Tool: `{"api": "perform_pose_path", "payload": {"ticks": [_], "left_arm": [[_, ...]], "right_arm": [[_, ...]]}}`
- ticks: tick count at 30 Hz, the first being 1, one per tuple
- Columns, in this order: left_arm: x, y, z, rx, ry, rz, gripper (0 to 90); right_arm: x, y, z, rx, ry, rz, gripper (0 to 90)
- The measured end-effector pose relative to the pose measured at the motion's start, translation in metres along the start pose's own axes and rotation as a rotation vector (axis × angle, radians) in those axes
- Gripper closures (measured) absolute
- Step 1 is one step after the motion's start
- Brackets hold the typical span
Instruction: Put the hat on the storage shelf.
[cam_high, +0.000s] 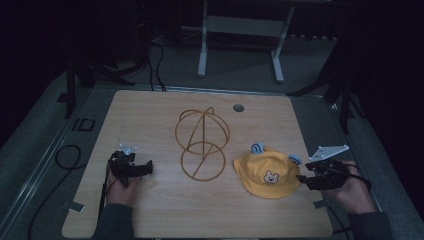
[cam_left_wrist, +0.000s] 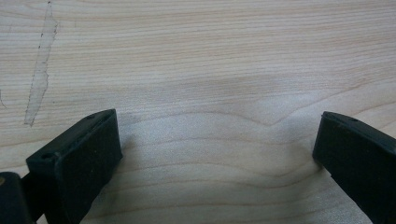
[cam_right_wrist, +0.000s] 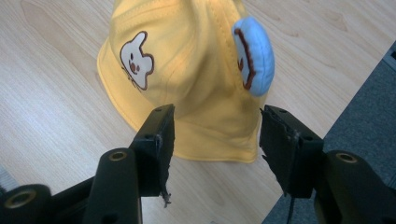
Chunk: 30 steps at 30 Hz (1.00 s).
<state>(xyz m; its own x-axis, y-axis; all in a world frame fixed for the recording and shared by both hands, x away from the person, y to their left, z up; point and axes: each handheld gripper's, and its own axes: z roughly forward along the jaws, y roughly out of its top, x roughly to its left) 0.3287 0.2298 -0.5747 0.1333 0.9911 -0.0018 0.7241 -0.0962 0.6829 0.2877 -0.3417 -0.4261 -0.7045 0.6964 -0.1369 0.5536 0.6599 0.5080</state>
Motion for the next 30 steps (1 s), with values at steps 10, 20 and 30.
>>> {"api": "perform_pose_path", "payload": {"ticks": [10, 20, 30], "left_arm": [[-0.001, 0.0, 0.0, -0.001, -0.004, 0.0, 0.8], [-0.001, 0.0, 0.0, -0.001, -0.006, 0.006, 0.8], [-0.001, 0.0, 0.0, -0.001, -0.007, 0.007, 0.8]], "right_arm": [[-0.002, 0.016, -0.002, 0.023, 0.014, -0.035, 39.8], [-0.006, 0.031, 0.002, 0.042, 0.023, -0.068, 36.6], [-0.002, 0.049, 0.009, 0.057, 0.046, -0.126, 36.1]]}}
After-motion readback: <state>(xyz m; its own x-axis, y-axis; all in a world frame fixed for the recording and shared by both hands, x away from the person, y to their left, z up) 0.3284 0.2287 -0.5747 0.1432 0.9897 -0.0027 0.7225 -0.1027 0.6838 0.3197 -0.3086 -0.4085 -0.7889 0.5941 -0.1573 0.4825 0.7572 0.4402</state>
